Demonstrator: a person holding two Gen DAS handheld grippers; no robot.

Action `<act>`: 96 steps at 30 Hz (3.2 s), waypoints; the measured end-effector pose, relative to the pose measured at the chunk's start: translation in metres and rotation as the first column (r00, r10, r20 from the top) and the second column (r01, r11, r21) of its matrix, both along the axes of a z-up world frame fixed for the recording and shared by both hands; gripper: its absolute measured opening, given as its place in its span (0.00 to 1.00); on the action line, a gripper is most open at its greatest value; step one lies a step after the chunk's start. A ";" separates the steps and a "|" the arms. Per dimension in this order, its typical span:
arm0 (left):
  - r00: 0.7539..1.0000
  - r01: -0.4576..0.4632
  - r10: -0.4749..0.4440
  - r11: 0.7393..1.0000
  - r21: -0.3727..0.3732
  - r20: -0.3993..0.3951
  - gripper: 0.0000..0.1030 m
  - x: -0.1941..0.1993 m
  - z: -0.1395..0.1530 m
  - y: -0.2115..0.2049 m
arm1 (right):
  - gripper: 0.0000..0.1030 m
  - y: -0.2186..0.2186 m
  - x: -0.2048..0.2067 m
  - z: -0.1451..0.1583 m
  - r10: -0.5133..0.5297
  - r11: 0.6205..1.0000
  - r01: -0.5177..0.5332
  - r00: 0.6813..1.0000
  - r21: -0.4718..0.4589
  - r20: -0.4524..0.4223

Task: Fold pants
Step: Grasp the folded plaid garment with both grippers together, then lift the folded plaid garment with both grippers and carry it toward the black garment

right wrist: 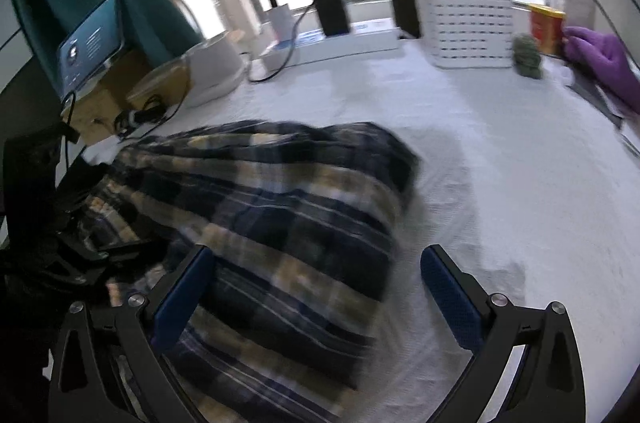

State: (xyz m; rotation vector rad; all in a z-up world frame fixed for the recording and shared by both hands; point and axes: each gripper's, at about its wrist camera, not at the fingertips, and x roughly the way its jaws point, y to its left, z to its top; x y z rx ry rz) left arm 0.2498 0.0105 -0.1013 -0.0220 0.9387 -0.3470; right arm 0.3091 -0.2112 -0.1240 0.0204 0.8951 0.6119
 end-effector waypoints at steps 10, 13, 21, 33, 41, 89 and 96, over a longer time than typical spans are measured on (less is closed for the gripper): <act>0.998 0.024 -0.025 0.999 0.021 0.061 0.35 -0.010 0.006 -0.013 | 0.44 0.029 -0.001 -0.003 0.066 0.998 -0.066 0.998 -0.011 0.012; 0.997 0.024 -0.025 1.000 0.015 0.075 0.28 -0.012 0.008 -0.015 | 0.29 0.031 -0.004 -0.001 0.087 0.996 -0.087 0.996 -0.009 0.022; 0.987 0.005 -0.006 1.000 0.005 0.160 0.26 -0.036 0.032 -0.012 | 0.25 0.033 -0.029 0.027 0.077 0.997 -0.075 0.990 -0.024 0.118; 0.952 -0.024 0.023 1.000 0.000 0.304 0.26 -0.091 0.070 -0.008 | 0.25 0.033 -0.085 0.081 0.081 0.997 -0.078 0.959 -0.022 0.270; 0.911 -0.031 0.031 0.999 -0.007 0.411 0.26 -0.124 0.095 -0.005 | 0.25 0.034 -0.126 0.113 0.073 0.997 -0.073 0.925 -0.014 0.373; 0.672 -0.362 0.298 0.931 -0.051 0.678 0.26 -0.289 0.155 0.180 | 0.25 0.215 -0.233 0.192 0.325 0.918 -0.395 0.727 -0.018 0.604; 0.751 -0.358 0.291 0.934 -0.006 0.593 0.26 -0.254 0.129 0.200 | 0.25 0.241 -0.187 0.151 0.331 0.921 -0.389 0.802 0.015 0.498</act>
